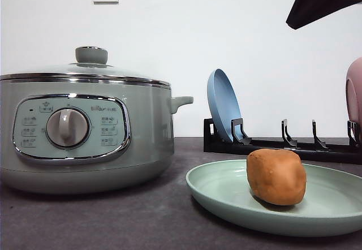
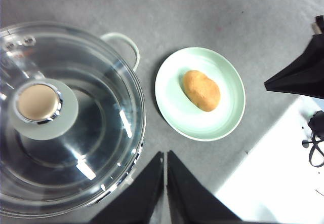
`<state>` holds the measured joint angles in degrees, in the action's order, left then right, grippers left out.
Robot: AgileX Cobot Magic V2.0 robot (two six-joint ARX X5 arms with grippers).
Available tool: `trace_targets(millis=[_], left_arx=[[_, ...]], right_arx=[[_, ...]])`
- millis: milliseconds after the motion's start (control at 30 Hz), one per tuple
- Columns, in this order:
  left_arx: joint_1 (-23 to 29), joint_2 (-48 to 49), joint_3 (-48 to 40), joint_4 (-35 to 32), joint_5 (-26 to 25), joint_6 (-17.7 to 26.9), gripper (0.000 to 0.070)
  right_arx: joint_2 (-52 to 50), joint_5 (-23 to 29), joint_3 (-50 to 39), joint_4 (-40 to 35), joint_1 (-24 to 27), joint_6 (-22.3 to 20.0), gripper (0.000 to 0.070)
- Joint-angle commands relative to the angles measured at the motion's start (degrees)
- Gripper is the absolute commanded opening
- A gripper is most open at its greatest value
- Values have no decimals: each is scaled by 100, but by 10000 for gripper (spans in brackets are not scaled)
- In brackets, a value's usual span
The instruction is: Transfer potato from steamer to green plate
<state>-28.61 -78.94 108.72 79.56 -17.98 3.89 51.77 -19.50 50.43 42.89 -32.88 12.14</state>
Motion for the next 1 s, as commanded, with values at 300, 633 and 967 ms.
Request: trace_targets(millis=[300,633,967], left_arx=[[1251,1675,-655,-2758,-13,307,0],[2674,3956,-4291,-6037,22,587,0],[3273,5670,-7516,-8099,665,564,0]], right_arx=[[17,-1,101,-52,-31,-83,0],[17,-1,101,-52,-31,-83,0],[17,-1,101,-52,-31,-83,0]])
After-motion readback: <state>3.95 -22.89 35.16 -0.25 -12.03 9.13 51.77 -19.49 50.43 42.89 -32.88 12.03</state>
